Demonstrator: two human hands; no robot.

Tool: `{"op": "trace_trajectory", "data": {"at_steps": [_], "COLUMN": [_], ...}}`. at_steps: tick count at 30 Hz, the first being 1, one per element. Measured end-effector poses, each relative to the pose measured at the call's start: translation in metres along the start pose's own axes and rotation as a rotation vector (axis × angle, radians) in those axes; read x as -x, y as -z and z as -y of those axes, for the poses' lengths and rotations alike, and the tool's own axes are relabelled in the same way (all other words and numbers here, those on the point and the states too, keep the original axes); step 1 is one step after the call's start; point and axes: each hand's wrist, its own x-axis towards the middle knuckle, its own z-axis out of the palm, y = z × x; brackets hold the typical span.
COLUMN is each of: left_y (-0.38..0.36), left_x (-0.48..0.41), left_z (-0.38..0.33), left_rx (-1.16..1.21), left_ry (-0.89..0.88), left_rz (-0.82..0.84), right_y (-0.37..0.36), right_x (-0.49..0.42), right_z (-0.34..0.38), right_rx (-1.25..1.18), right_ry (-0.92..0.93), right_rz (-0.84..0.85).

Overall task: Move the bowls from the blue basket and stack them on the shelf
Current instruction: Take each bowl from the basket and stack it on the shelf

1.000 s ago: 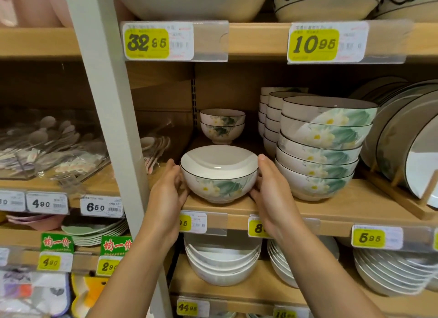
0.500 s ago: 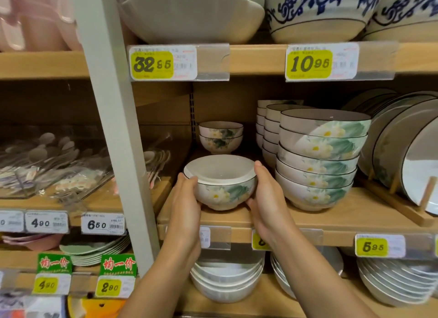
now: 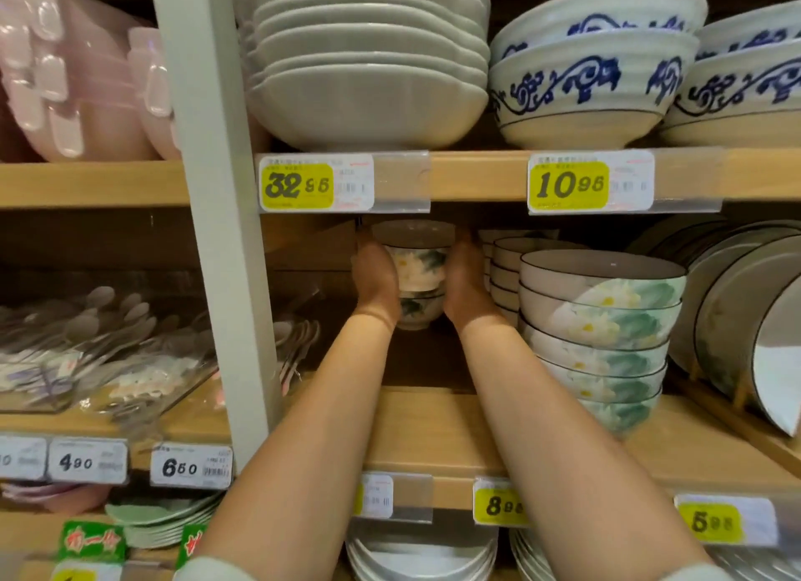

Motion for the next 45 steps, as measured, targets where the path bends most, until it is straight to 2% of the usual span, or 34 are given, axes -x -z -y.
{"op": "trace_trajectory", "data": {"at_steps": [5,9,14,18,28,34,41,45], "left_y": [-0.007,-0.008,0.003,0.003,0.013,0.013,0.01,0.006], "left_x": [-0.037,-0.072,-0.096,-0.1,-0.108,-0.106,-0.106,-0.107], "left_z": [0.016,0.019,0.032,0.041,0.056,0.061,0.066,0.067], "left_rx": [-0.142,-0.072,-0.121,-0.049,-0.156,-0.2,-0.271,-0.293], "left_ry": [0.061,0.058,0.087,0.048,0.08,0.135,0.134,0.154], "left_rz": [0.016,0.043,0.117,0.093,0.016,0.067,0.026,0.007], "right_y": [-0.021,-0.031,-0.031,-0.027,-0.023,-0.021,-0.021,-0.022], "right_x": [-0.045,-0.064,-0.081,-0.091,-0.1,-0.1,-0.103,-0.1], "right_z": [-0.014,-0.023,-0.039,-0.051,-0.078,-0.084,-0.091,-0.083], "right_rx": [0.065,0.064,0.25,0.374,0.463,0.462,0.47,0.488], "right_ry": [0.077,0.103,0.132,0.045,-0.109,-0.112,-0.093,-0.146], "right_rz": [-0.102,-0.1,-0.12,-0.125,-0.108,-0.121,-0.142,-0.127]}}
